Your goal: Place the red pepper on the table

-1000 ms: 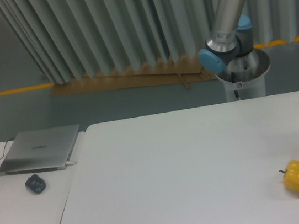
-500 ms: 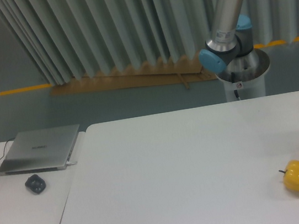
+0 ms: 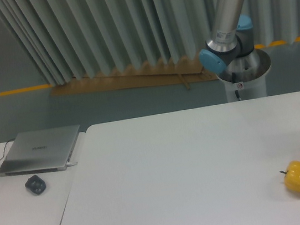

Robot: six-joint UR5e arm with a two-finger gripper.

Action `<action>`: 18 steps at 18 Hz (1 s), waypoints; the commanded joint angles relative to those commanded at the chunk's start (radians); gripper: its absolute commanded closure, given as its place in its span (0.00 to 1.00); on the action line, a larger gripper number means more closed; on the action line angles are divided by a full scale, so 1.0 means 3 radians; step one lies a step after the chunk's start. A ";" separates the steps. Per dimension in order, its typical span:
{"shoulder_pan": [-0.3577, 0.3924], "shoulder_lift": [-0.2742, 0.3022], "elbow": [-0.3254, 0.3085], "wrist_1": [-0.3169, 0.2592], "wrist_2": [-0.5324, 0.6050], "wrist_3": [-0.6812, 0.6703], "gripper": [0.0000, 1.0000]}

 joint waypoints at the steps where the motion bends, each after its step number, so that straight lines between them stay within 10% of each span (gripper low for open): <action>1: 0.0010 -0.0031 0.0005 0.0005 0.0000 0.0010 0.00; 18: 0.0102 -0.0138 0.0164 -0.0021 -0.0112 0.0102 0.00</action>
